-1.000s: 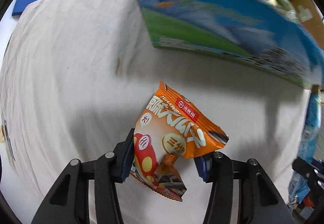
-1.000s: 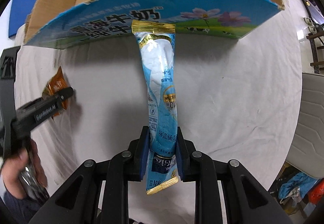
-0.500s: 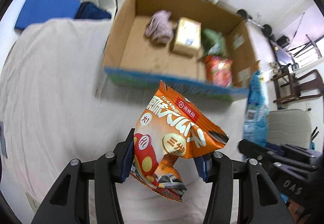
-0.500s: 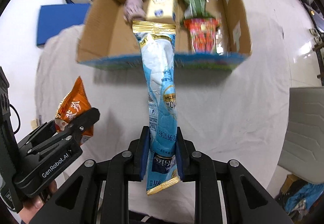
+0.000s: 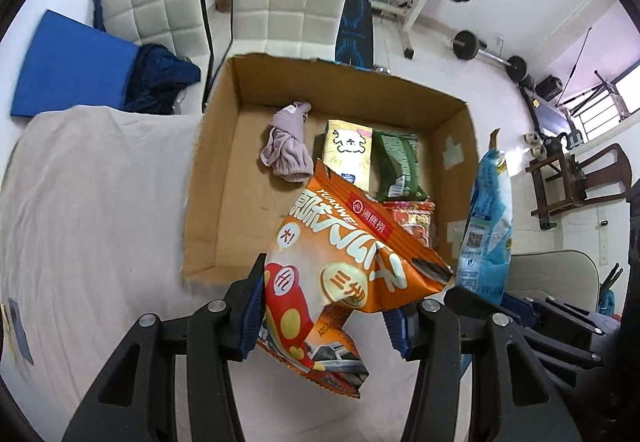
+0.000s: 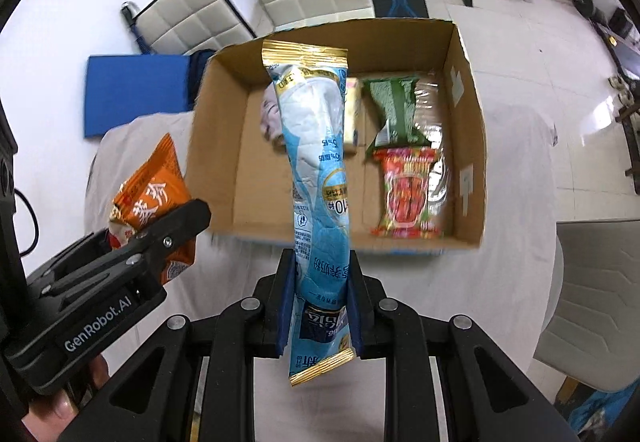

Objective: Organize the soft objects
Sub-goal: 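Carry the ice-pop stick and chip bag over the box with both tools, then open both tools to drop the ice-pop stick and chip bag into the box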

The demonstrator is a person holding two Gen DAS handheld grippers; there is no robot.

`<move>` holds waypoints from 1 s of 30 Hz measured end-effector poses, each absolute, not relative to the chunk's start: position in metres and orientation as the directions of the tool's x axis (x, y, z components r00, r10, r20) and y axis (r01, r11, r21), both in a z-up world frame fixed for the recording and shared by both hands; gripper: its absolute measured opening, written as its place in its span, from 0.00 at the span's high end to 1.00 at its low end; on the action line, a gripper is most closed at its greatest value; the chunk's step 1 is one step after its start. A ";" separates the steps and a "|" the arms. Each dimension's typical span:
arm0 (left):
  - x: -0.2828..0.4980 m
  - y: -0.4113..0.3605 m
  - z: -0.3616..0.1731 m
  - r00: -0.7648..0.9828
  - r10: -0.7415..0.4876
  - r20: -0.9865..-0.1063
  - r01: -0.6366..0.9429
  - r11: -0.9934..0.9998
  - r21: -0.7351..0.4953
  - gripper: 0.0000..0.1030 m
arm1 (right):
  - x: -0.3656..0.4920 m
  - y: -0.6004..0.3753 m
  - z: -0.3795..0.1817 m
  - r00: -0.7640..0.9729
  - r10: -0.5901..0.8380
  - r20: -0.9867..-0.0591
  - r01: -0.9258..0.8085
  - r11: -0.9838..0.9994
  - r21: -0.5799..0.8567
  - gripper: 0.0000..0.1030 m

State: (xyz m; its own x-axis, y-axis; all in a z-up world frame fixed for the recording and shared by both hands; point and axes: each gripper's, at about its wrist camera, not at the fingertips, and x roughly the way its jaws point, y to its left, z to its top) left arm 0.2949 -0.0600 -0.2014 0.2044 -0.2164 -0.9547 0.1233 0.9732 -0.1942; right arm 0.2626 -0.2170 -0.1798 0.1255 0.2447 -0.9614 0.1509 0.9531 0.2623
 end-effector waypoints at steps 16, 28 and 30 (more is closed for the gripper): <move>0.377 -0.053 -0.318 -0.065 -0.214 -0.975 0.021 0.976 -0.216 0.53 | 0.344 -0.221 -0.296 -0.016 0.212 -0.977 0.290 0.936 0.199 0.76; 0.377 -0.064 -0.343 -0.127 -0.166 -0.978 0.038 0.984 -0.172 0.50 | 0.351 -0.208 -0.328 -0.081 0.201 -0.976 0.272 0.947 0.173 0.72; 0.377 -0.063 -0.341 -0.128 -0.169 -0.977 0.030 0.984 -0.174 0.50 | 0.353 -0.209 -0.331 -0.080 0.192 -0.978 0.261 0.951 0.165 0.62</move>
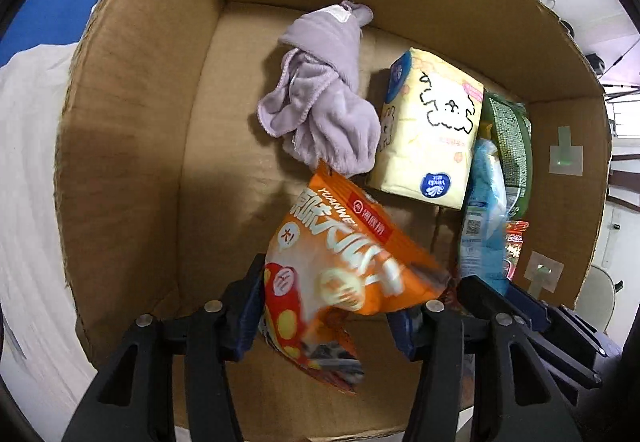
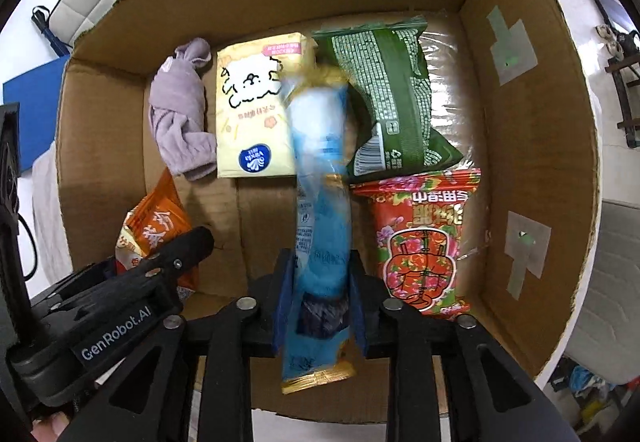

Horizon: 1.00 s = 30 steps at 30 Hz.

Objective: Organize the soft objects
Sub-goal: 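Open both tools to drop the ice-pop stick and chip bag into the box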

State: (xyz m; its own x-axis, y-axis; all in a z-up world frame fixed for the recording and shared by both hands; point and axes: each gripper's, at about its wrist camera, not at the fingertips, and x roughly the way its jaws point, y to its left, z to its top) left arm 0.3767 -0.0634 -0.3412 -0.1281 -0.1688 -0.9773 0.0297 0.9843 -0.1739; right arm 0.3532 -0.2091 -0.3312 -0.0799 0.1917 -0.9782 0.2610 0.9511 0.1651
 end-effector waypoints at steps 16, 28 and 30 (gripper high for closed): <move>0.348 -0.068 -0.280 0.043 -0.056 -0.998 0.094 0.994 -0.051 0.36 | 0.328 -0.228 -0.309 -0.050 0.118 -0.992 0.243 0.965 0.102 0.60; 0.344 -0.054 -0.240 0.203 0.006 -0.979 0.103 0.994 0.028 0.03 | 0.307 -0.242 -0.277 0.040 0.036 -0.999 0.224 0.974 0.044 0.04; 0.343 -0.056 -0.238 0.219 0.006 -0.976 0.104 0.994 0.030 0.01 | 0.306 -0.241 -0.268 0.060 0.017 -0.998 0.214 0.976 0.029 0.00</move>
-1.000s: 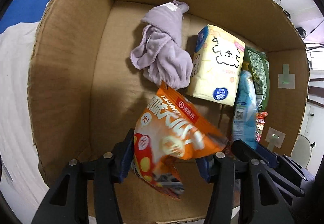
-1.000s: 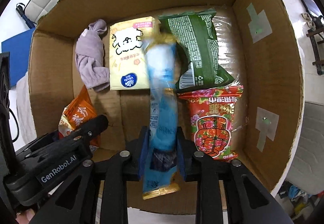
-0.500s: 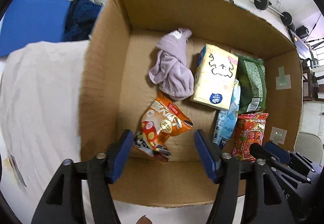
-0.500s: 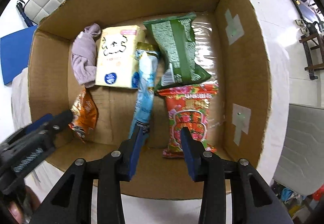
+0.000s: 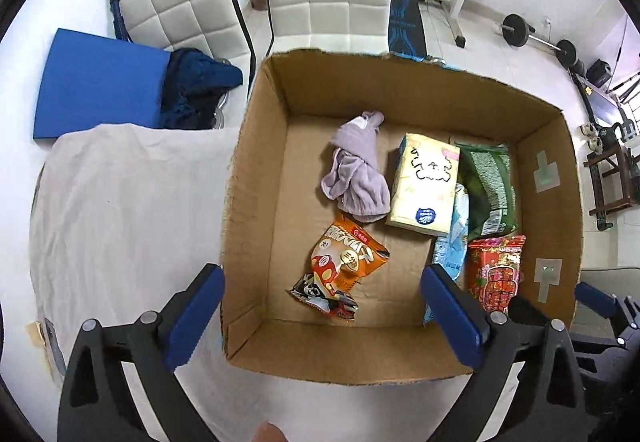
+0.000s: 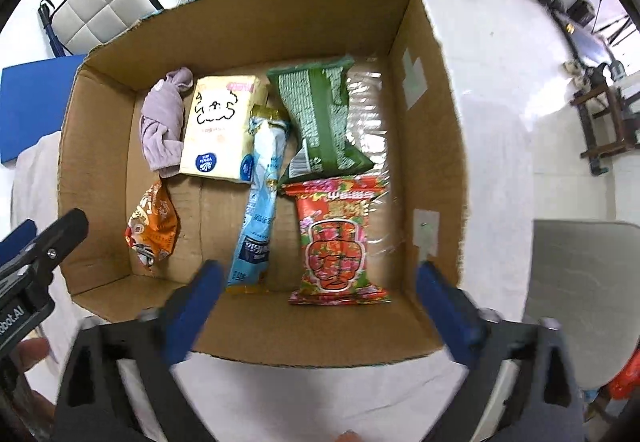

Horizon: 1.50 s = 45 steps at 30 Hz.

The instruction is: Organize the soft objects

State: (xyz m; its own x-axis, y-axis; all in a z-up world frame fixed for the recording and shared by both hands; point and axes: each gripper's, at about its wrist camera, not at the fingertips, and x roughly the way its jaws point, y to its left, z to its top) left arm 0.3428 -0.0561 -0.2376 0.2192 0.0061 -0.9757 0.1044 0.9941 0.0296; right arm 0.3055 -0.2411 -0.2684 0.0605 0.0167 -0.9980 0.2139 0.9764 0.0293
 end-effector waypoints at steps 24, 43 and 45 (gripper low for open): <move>0.196 -0.058 -0.073 0.475 -0.037 -0.879 0.125 0.992 0.026 0.01 | 0.167 -0.243 -0.098 0.365 0.045 -0.930 0.187 0.975 0.121 0.00; 0.098 -0.037 0.016 0.536 -0.074 -0.841 0.105 0.994 -0.020 0.01 | 0.031 -0.235 0.044 0.506 0.029 -0.862 0.139 0.984 0.114 0.00; 0.092 -0.036 0.016 0.528 -0.082 -0.845 0.104 0.994 -0.032 0.01 | 0.025 -0.233 0.049 0.507 0.027 -0.862 0.134 0.985 0.110 0.00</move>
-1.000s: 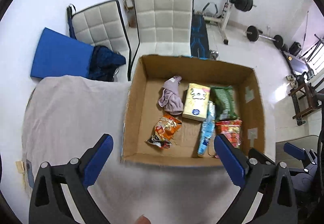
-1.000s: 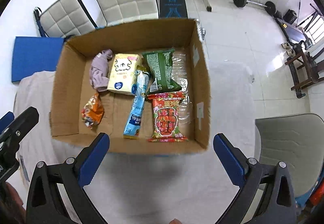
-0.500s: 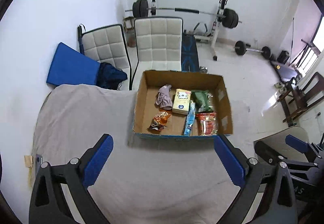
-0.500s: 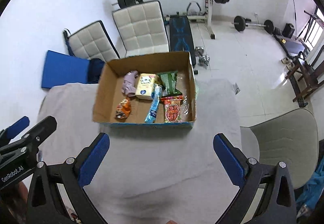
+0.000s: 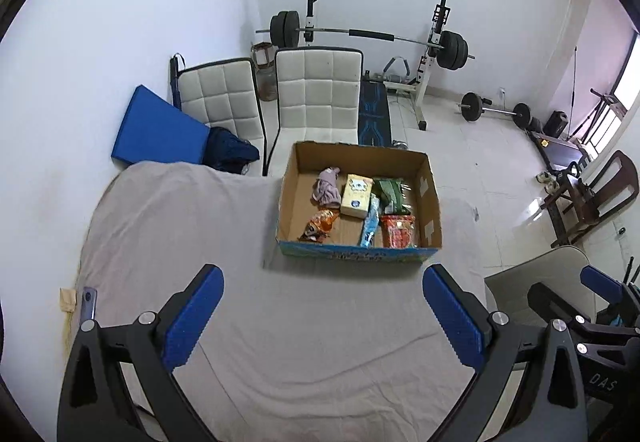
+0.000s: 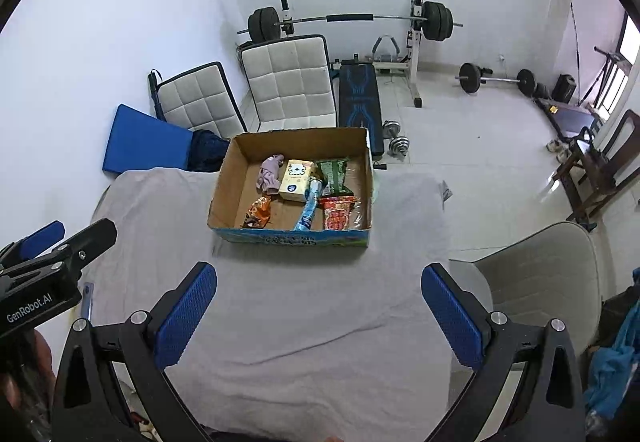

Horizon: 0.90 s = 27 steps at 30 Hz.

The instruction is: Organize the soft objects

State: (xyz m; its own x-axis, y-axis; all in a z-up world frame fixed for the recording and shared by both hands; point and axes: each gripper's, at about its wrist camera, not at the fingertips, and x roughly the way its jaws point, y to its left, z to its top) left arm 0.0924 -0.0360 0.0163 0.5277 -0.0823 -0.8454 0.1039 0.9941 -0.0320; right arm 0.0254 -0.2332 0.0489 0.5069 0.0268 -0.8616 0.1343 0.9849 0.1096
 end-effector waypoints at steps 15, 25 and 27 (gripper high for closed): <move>0.097 -0.040 0.019 0.616 -0.052 -0.786 0.080 0.997 -0.004 0.00 | 0.041 -0.238 0.061 0.579 -0.082 -0.811 0.179 0.983 0.029 0.00; 0.116 -0.040 0.004 0.625 -0.013 -0.781 0.045 0.999 0.020 0.00 | 0.072 -0.239 0.042 0.568 -0.111 -0.815 0.195 0.981 0.002 0.00; 0.118 -0.042 0.001 0.622 -0.003 -0.783 0.045 0.998 0.032 0.00 | 0.075 -0.238 0.038 0.567 -0.111 -0.816 0.192 0.981 0.000 0.00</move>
